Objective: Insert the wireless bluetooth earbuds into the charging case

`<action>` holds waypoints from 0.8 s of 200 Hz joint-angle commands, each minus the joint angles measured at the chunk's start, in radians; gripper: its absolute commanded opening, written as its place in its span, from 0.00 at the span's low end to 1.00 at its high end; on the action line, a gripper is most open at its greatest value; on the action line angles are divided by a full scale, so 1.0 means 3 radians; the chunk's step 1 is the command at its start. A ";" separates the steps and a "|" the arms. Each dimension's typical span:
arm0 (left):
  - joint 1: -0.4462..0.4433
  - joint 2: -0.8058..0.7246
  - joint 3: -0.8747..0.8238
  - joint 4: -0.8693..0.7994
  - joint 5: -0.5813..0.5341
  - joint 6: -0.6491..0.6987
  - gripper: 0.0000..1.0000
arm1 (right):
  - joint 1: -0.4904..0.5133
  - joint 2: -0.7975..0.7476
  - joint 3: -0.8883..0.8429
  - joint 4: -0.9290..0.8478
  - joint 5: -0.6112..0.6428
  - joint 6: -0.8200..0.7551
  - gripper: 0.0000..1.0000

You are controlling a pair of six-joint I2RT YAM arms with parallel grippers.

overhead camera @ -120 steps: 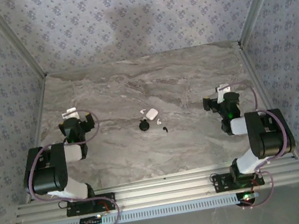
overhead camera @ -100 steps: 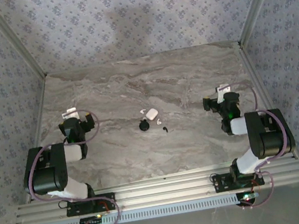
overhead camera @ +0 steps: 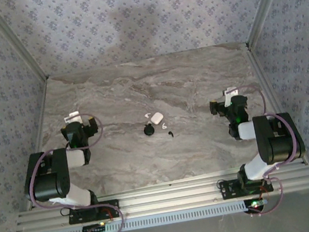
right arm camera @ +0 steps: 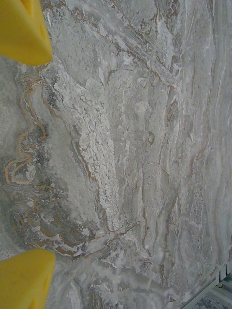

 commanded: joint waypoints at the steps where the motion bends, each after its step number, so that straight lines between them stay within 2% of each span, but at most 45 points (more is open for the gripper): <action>1: -0.0014 0.0022 0.0041 0.0103 -0.0035 0.0004 0.99 | -0.0010 -0.0003 0.0066 0.0071 -0.0017 0.0037 1.00; 65: -0.0015 0.0004 0.0059 0.0055 0.0008 0.0028 1.00 | -0.0009 -0.0010 0.0052 0.0090 -0.0004 0.0037 1.00; 88: -0.0015 -0.0043 0.0131 -0.0101 0.0131 0.0077 0.96 | 0.0020 -0.0113 0.0194 -0.0216 0.0073 0.0033 1.00; 101: -0.0027 -0.0122 0.0242 -0.0356 0.0187 0.0110 0.93 | 0.0037 -0.0220 0.0356 -0.0590 0.0080 0.0012 1.00; 129: -0.0097 -0.0339 0.0751 -0.1435 0.0271 0.0193 0.85 | 0.0123 -0.0475 0.0922 -0.1834 -0.0053 0.0020 1.00; 160: -0.0225 -0.0567 0.1293 -0.2479 0.0597 -0.0129 0.83 | 0.0392 -0.0448 0.1777 -0.3390 0.0013 0.0061 1.00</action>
